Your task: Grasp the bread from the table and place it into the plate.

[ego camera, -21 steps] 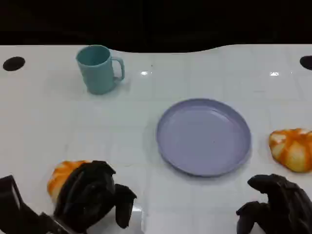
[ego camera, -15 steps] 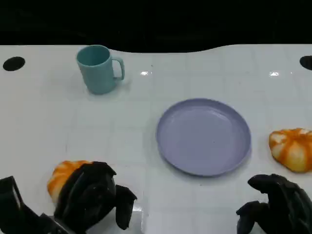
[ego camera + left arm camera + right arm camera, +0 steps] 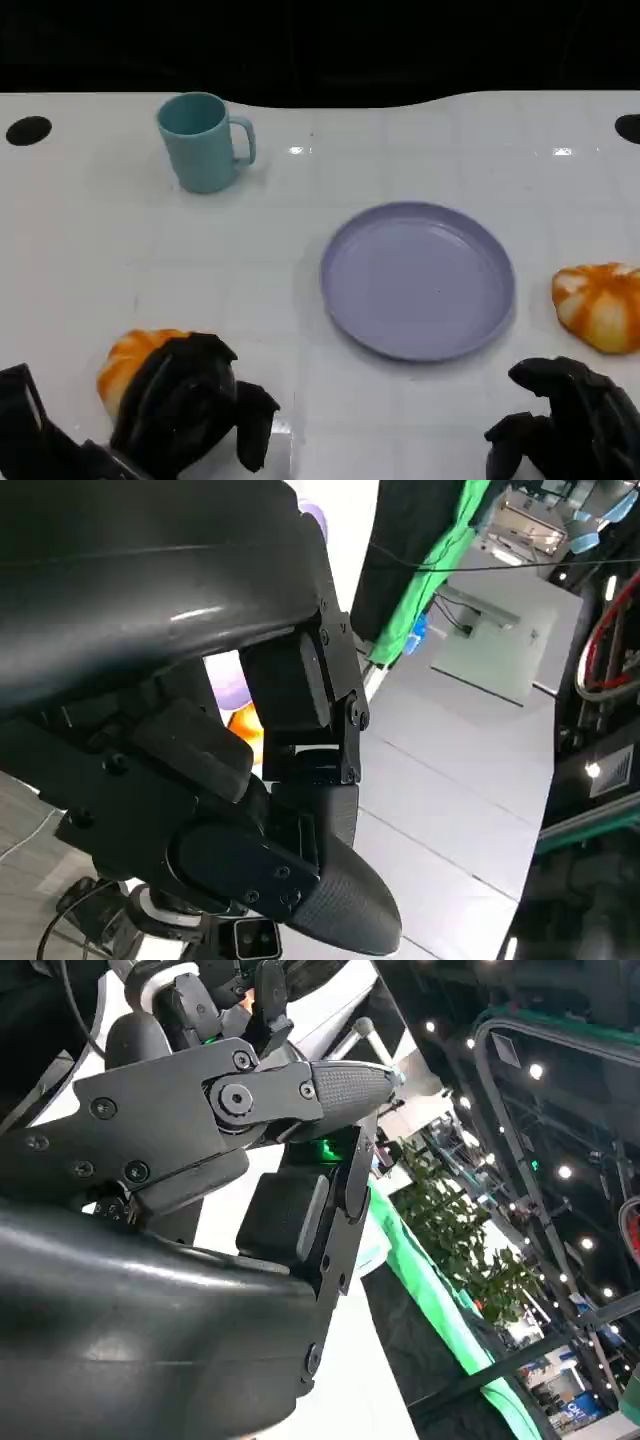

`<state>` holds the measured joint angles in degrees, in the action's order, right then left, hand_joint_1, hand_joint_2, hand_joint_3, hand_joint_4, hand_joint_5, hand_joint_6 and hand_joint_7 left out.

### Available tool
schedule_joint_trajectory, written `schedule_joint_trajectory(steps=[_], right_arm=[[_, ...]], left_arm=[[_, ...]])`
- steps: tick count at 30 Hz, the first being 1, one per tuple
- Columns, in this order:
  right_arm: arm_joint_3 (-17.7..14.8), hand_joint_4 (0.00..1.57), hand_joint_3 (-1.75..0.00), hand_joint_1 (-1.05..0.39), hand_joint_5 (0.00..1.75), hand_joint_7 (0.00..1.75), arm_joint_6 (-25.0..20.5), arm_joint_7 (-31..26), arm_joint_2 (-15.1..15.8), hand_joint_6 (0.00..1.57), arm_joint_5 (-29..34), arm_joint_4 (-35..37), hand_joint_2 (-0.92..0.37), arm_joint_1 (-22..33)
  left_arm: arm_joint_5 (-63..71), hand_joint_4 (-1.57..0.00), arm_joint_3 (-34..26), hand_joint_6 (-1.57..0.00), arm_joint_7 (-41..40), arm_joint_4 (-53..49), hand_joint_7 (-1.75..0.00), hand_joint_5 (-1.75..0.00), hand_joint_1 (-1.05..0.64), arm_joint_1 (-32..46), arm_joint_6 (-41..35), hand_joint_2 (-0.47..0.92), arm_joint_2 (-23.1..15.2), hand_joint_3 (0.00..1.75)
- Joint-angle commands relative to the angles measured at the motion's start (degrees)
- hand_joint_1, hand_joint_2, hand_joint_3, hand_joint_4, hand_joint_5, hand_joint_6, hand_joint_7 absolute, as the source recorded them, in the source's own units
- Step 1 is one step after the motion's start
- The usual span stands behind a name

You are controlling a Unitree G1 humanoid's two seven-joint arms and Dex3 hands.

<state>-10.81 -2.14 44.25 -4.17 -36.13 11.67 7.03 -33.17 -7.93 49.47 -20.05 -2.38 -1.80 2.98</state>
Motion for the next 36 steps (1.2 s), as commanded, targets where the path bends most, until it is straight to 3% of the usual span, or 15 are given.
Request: schedule_joint_trajectory(steps=[1, 4, 8, 14, 15, 16, 17, 18, 20, 21, 24, 29, 36], right_arm=[[-0.5, 1.57, -0.34, -0.59, 0.62, 0.25, 1.0, 0.6, 0.8, 1.57, 0.0, 0.7, -0.92, -0.6], [-0.6, 1.57, -0.36, -0.59, 0.60, 0.24, 1.0, 1.0, 0.9, 1.57, -0.2, 1.3, -0.92, -1.0], [-0.7, 1.57, -0.34, -0.58, 0.60, 0.24, 0.7, 0.3, 0.4, 1.57, -0.5, 1.1, -0.92, -1.1], [-0.7, 1.57, -0.33, -0.58, 0.60, 0.23, 0.7, 0.7, 0.6, 1.57, -0.5, 1.4, -0.92, -1.3], [-0.8, 1.57, -0.33, -0.58, 0.59, 0.23, 0.5, 0.7, 0.7, 1.57, -0.6, 1.5, -0.92, -1.4], [-0.8, 1.57, -0.33, -0.58, 0.59, 0.22, 0.3, 0.6, 0.7, 1.57, -0.7, 1.5, -0.92, -1.4], [-0.8, 1.57, -0.33, -0.58, 0.59, 0.22, 0.2, 0.6, 0.8, 1.57, -0.7, 1.4, -0.92, -1.5], [-0.8, 1.57, -0.33, -0.58, 0.59, 0.23, 0.1, 0.5, 0.8, 1.57, -0.7, 1.4, -0.92, -1.5], [-0.8, 1.57, -0.33, -0.58, 0.59, 0.23, 0.2, 0.5, 0.7, 1.57, -0.6, 1.3, -0.92, -1.5], [-0.8, 1.57, -0.33, -0.58, 0.60, 0.23, 0.3, 0.4, 0.7, 1.57, -0.5, 1.2, -0.92, -1.5], [-0.7, 1.57, -0.32, -0.59, 0.61, 0.25, -0.1, -0.1, 0.7, 1.57, -0.4, 0.7, -0.92, -1.3], [-0.6, 1.57, -0.33, -0.59, 0.63, 0.27, 0.0, -0.5, 0.7, 1.57, -0.2, 0.3, -0.92, -1.1], [-0.3, 1.57, -0.33, -0.59, 0.61, 0.24, -0.2, -0.6, 0.6, 1.57, -0.3, -0.4, -0.92, -0.7]], left_arm=[[4.5, -1.49, 0.0, -1.55, -1.8, 0.7, -0.47, -0.99, -1.05, 0.1, 6.8, 0.80, -1.2, 0.01], [7.0, -1.41, 0.4, -1.49, -1.3, 0.0, -0.35, -0.93, -1.05, -0.7, 11.8, 0.85, -2.2, 0.02], [14.3, -1.21, 1.9, -1.28, -3.6, 1.6, -0.23, -0.84, -1.05, -1.1, 18.6, 0.90, -5.8, 0.03], [24.1, -0.95, 4.2, -0.96, -8.7, 6.6, -0.20, -0.95, -1.05, 0.1, 25.3, 0.92, -10.9, 0.11], [25.7, -0.86, 4.5, -0.88, -9.6, 7.8, -0.25, -1.01, -1.05, 0.4, 26.2, 0.92, -11.9, 0.10], [27.4, -0.75, 4.7, -0.71, -10.7, 8.9, -0.46, -1.11, -1.05, 0.6, 27.0, 0.92, -12.7, 0.10], [29.8, -0.61, 4.9, -0.45, -12.1, 10.2, -0.80, -1.22, -1.05, 0.8, 27.8, 0.92, -13.8, 0.10], [32.7, -0.51, 5.1, -0.30, -13.8, 11.5, -0.97, -1.30, -1.05, 1.1, 28.6, 0.92, -15.0, 0.11], [38.3, -0.33, 5.5, -0.09, -17.0, 13.8, -1.18, -1.44, -1.05, 1.6, 29.8, 0.92, -17.3, 0.15], [41.4, -0.23, 5.7, -0.03, -18.5, 15.1, -1.18, -1.49, -1.05, 1.9, 30.1, 0.92, -18.7, 0.17], [50.9, -0.03, 5.9, 0.00, -22.8, 19.8, -0.94, -1.56, -1.05, 2.8, 30.5, 0.92, -22.8, 0.27], [63.9, 0.00, 7.0, 0.00, -27.4, 27.5, -0.62, -1.47, -1.05, 4.4, 27.0, 0.92, -27.2, 0.30], [80.8, 0.00, 10.1, 0.00, -30.6, 34.4, -0.68, -1.57, -1.05, 4.8, 20.2, 0.92, -30.7, 0.18]])
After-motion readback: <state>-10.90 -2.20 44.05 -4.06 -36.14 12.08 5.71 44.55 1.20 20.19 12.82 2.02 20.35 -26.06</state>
